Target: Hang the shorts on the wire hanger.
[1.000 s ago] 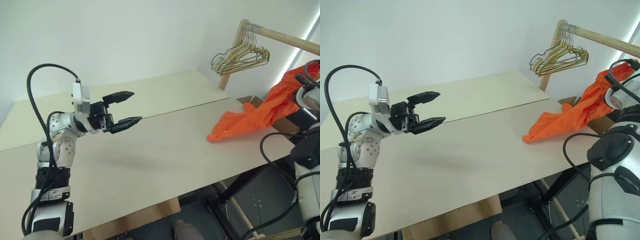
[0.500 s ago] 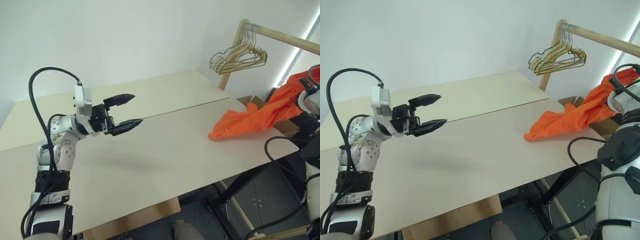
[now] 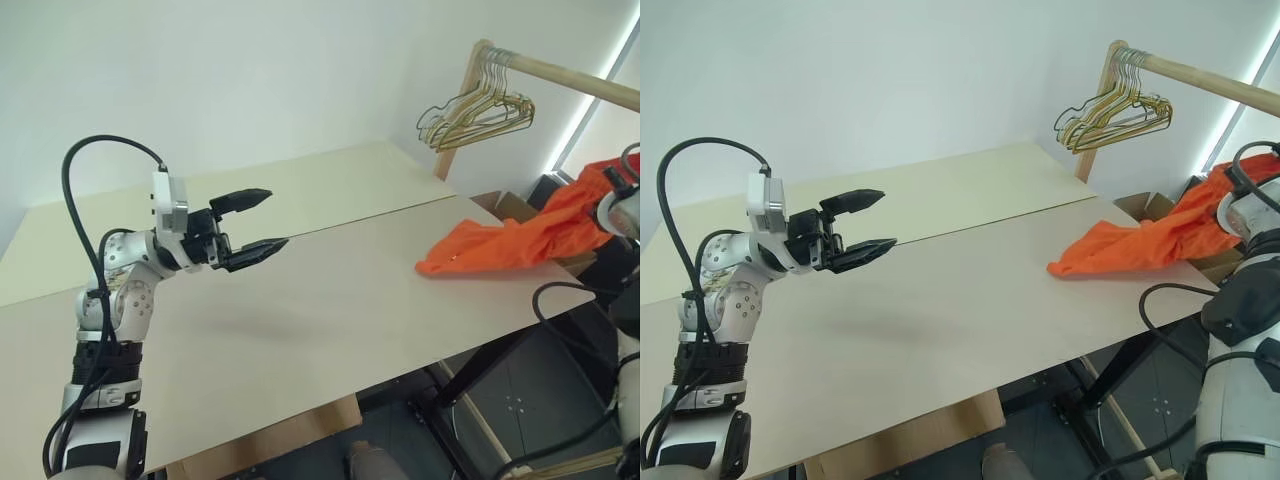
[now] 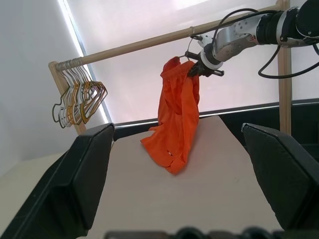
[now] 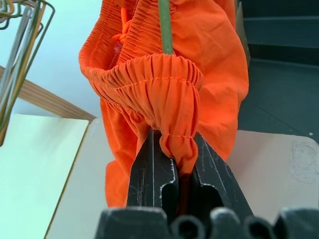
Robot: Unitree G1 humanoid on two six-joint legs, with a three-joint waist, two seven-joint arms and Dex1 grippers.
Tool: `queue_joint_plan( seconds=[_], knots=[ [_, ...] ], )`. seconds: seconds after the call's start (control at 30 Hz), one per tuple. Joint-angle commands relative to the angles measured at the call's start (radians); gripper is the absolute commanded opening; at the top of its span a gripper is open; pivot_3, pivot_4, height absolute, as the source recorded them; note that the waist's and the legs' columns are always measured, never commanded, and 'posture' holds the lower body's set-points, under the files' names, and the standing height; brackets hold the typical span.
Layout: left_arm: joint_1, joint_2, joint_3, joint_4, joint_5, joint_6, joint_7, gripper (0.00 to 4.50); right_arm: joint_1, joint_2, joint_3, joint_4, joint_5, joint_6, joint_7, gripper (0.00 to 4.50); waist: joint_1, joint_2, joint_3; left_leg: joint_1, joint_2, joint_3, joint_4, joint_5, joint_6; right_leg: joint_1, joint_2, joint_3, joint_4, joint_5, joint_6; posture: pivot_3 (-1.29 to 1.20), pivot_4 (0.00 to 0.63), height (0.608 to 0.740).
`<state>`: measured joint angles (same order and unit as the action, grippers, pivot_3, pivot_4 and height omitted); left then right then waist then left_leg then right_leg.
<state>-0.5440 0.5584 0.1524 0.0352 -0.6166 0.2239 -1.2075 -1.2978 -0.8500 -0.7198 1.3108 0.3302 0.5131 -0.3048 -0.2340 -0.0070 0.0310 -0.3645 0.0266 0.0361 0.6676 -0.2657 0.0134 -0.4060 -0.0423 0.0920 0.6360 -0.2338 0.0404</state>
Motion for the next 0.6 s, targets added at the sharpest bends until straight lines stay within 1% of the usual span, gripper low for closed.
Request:
queue_joint_plan(
  seconds=[0.03, 0.17, 0.23, 0.3, 0.4, 0.47, 0.5, 0.53, 0.6],
  knots=[
    [-0.007, 0.002, 0.007, -0.034, -0.008, -0.008, 0.007, 4.45, 0.005, -0.001, 0.027, -0.009, 0.001, -0.005, 0.009, 0.0, 0.001, 0.0, 0.0, 0.002, 0.0, 0.0, -0.001, 0.0, 0.0, 0.003, 0.0, 0.0, -0.002, 0.0, 0.0, -0.12, 0.0, 0.74],
    [-0.001, 0.001, 0.01, -0.04, -0.014, -0.01, 0.004, 4.45, 0.005, -0.001, 0.108, -0.014, -0.053, -0.003, 0.014, 0.0, 0.0, 0.0, 0.0, 0.003, 0.001, 0.001, -0.003, 0.0, 0.001, 0.004, 0.001, 0.002, -0.006, 0.001, 0.002, -0.12, 0.0, 0.74],
    [0.004, 0.001, 0.012, -0.044, -0.017, -0.01, 0.002, 4.5, 0.005, -0.002, 0.117, -0.014, -0.054, -0.012, 0.013, 0.66, 0.0, 0.0, 0.0, 0.004, 0.001, 0.002, -0.003, -0.001, 0.001, 0.004, 0.001, 0.003, -0.006, 0.001, 0.002, -0.12, 0.0, 0.74],
    [0.008, -0.001, 0.014, -0.049, -0.024, -0.008, -0.001, 4.5, 0.0, 0.0, 0.132, -0.016, -0.06, -0.016, 0.019, 1.15, 0.0, 0.0, 0.0, 0.004, 0.001, 0.003, -0.003, -0.001, 0.002, 0.004, 0.0, 0.003, -0.006, 0.001, 0.002, -0.11, 0.0, 0.74],
    [0.014, 0.002, 0.018, -0.059, -0.039, 0.0, -0.008, 4.5, -0.006, 0.004, 0.151, -0.02, -0.067, -0.02, 0.033, 2.23, 0.002, 0.0, 0.0, 0.004, 0.001, 0.003, -0.003, -0.001, 0.002, 0.004, 0.0, 0.003, -0.007, 0.001, 0.002, -0.11, 0.0, 0.74],
    [0.016, 0.002, 0.019, -0.062, -0.042, 0.001, -0.006, 4.5, -0.007, 0.004, 0.157, -0.021, -0.071, -0.023, 0.032, 2.8, 0.002, 0.0, 0.0, 0.004, 0.001, 0.003, -0.003, -0.001, 0.002, 0.004, 0.0, 0.003, -0.007, 0.001, 0.002, -0.11, 0.0, 0.74],
    [0.018, 0.002, 0.019, -0.063, -0.043, -0.001, -0.006, 4.5, -0.008, 0.005, 0.163, -0.022, -0.077, -0.025, 0.026, 3.22, 0.002, 0.0, 0.0, 0.004, 0.001, 0.003, -0.003, -0.001, 0.002, 0.004, 0.0, 0.003, -0.007, 0.001, 0.002, -0.11, 0.0, 0.74],
    [0.02, 0.001, 0.021, -0.065, -0.046, -0.002, -0.006, 4.5, -0.009, 0.006, 0.171, -0.024, -0.082, -0.026, 0.027, 3.5, 0.002, 0.0, 0.0, 0.004, 0.001, 0.003, -0.003, -0.001, 0.002, 0.004, 0.0, 0.003, -0.007, 0.001, 0.002, -0.11, 0.0, 0.74],
    [0.025, -0.003, 0.024, -0.07, -0.053, -0.005, -0.005, 4.5, -0.01, 0.008, 0.176, -0.026, -0.082, -0.026, 0.018, 4.2, 0.002, 0.0, 0.0, 0.004, 0.001, 0.003, -0.003, -0.001, 0.002, 0.004, 0.0, 0.004, -0.007, 0.001, 0.002, -0.11, 0.0, 0.74]
  ],
)
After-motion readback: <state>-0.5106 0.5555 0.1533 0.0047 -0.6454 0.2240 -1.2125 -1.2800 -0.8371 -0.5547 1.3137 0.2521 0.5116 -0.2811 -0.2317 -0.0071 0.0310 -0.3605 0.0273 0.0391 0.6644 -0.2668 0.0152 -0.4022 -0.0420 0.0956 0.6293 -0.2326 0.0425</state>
